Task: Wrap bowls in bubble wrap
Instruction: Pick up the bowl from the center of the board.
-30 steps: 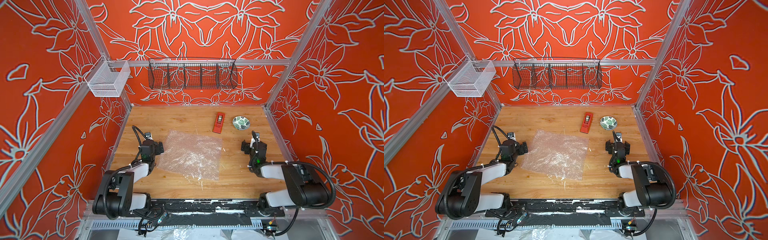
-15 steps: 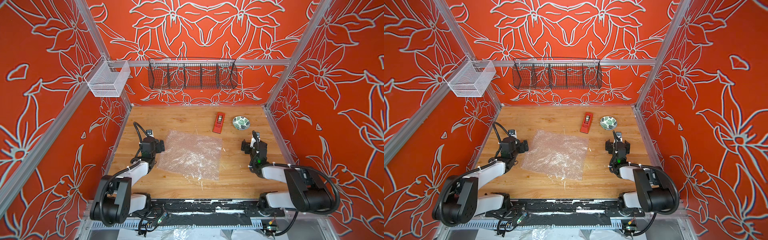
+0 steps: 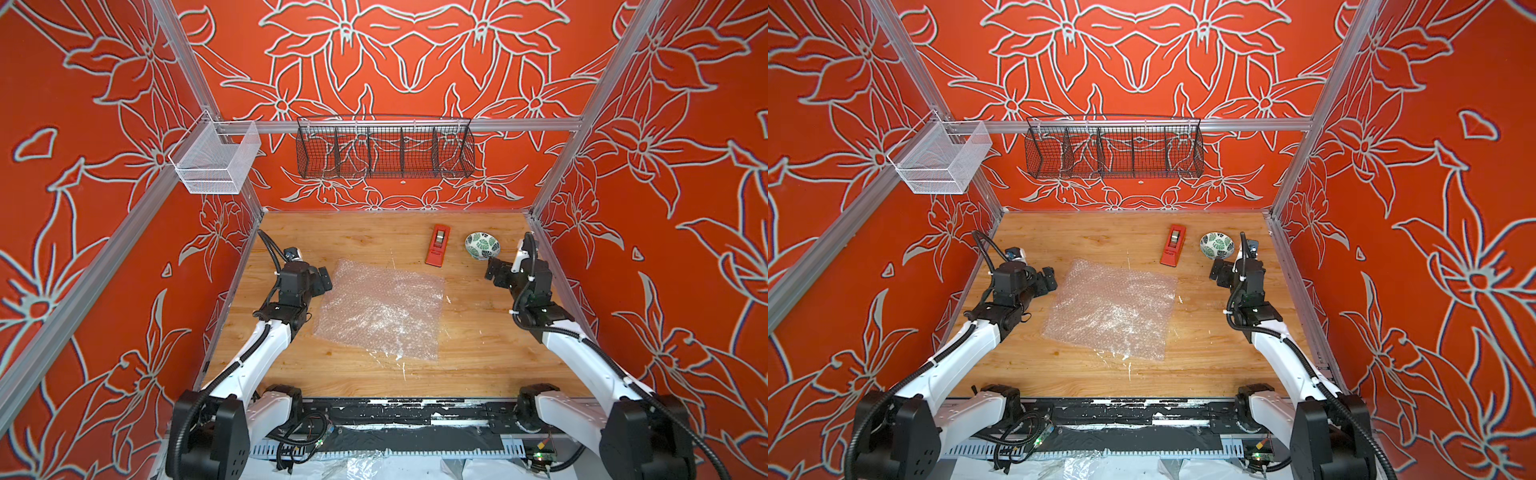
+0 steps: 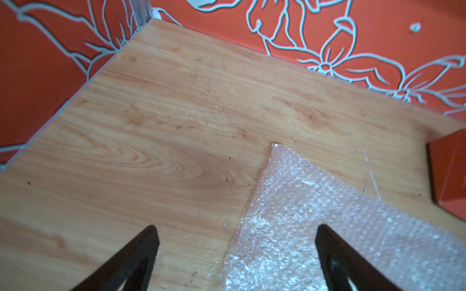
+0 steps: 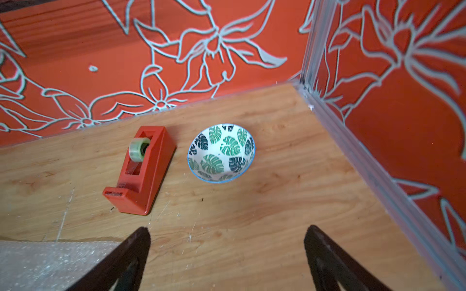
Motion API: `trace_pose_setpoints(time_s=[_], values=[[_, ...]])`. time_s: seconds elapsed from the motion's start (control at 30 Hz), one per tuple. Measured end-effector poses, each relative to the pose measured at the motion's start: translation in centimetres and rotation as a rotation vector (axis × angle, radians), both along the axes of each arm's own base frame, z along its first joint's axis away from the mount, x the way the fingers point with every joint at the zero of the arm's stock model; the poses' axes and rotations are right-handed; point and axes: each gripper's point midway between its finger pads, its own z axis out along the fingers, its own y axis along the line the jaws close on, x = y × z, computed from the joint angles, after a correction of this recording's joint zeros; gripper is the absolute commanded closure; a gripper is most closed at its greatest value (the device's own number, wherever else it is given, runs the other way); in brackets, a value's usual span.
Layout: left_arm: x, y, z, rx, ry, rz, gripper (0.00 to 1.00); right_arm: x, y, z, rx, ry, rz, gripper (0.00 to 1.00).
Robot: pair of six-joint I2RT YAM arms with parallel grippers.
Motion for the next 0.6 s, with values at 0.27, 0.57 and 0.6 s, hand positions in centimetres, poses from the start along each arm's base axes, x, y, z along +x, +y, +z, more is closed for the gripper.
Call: trace_pose_setpoints(time_s=[0.27, 0.57, 0.6], values=[[-0.7, -2.1, 0.1, -0.121, 0.072, -0.064, 0.03, 2.2, 0.0, -3.6, 0.119, 0.242, -0.106, 0.10], [-3.5, -3.4, 0.2, -0.187, 0.057, -0.129, 0.03, 7.3, -2.9, -7.6, 0.244, 0.392, -0.204, 0.17], [-3.8, -3.3, 0.2, -0.189, 0.054, -0.129, 0.03, 7.9, -3.1, -8.2, 0.258, 0.408, -0.203, 0.18]])
